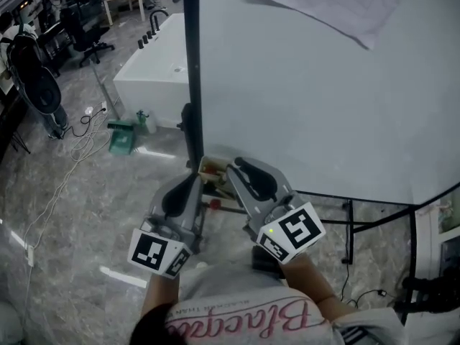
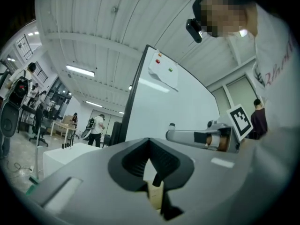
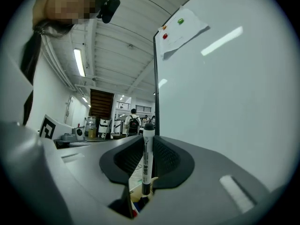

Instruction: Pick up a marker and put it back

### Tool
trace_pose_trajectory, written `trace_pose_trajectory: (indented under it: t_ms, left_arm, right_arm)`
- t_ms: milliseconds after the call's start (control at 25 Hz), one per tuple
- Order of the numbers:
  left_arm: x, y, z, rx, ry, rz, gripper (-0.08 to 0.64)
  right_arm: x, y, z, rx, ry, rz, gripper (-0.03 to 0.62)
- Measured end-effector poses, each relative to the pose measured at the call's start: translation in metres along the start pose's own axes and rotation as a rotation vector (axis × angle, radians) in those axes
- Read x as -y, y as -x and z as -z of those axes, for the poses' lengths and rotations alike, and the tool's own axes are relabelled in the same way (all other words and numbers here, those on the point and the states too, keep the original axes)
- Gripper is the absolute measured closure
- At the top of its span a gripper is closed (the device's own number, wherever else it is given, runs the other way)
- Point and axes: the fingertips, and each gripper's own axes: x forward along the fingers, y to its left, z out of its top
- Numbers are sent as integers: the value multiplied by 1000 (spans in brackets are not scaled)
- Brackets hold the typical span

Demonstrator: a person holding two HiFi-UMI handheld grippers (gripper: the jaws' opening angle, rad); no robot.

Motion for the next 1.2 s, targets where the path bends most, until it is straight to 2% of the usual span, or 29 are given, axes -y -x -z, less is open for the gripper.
trace_pose_trajectory:
  t_ms: [80, 200, 560, 1000, 1200]
  left_arm:
    - [1, 2, -8, 32, -17, 13, 561]
    - [-4, 3, -14, 63, 8, 11, 561]
    - [-9, 6, -10, 35, 1, 23, 560]
    - [-35, 21, -5, 15, 2, -37, 560]
    - [-48, 25, -6, 22, 4, -66, 560]
  right_arm:
    - [-4, -2, 0, 0, 6, -4, 525]
    - [-6, -4, 2, 5, 5, -1, 525]
    - [-8, -13, 17, -45, -4, 17, 525]
    - [-13, -55, 105, -314, -32, -16, 525]
    - [-13, -74, 127, -444, -6, -6, 528]
